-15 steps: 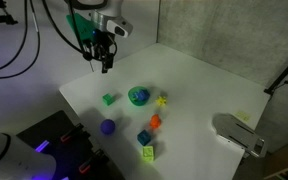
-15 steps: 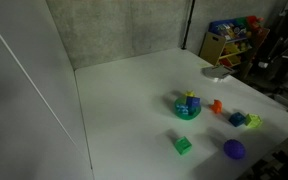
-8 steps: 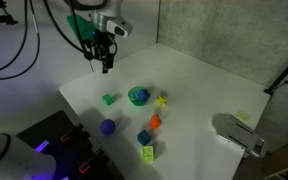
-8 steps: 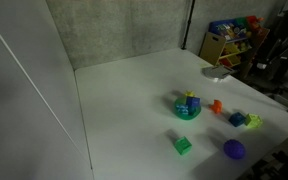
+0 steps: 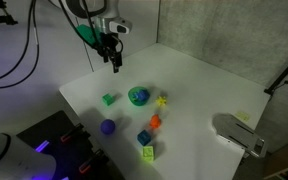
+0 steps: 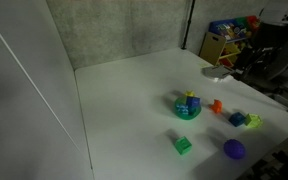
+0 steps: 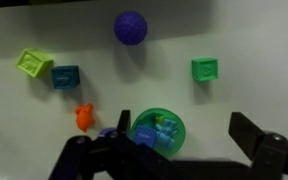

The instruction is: Put the orange toy in the green bowl

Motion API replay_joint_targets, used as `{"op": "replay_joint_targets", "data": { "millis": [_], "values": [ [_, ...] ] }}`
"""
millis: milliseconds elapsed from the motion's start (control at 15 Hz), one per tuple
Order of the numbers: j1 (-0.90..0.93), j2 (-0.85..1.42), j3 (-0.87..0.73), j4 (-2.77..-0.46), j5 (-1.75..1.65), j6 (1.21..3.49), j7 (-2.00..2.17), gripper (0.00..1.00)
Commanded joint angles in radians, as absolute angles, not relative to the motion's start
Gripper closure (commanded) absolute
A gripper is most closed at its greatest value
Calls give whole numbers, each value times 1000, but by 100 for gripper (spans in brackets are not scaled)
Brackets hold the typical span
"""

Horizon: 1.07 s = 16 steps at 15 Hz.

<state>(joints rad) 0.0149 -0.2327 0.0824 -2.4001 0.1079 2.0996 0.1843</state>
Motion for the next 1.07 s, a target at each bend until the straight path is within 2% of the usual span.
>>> {"op": "replay_joint_targets", "data": {
  "millis": [0,400,1000],
  "values": [
    [6,-161,89,-2384,17,2208,245,0],
    [-21,-24,43,-2375,-93,2382,274,0],
    [-60,247,-56,-2302,-39,2606,164,0]
  ]
}}
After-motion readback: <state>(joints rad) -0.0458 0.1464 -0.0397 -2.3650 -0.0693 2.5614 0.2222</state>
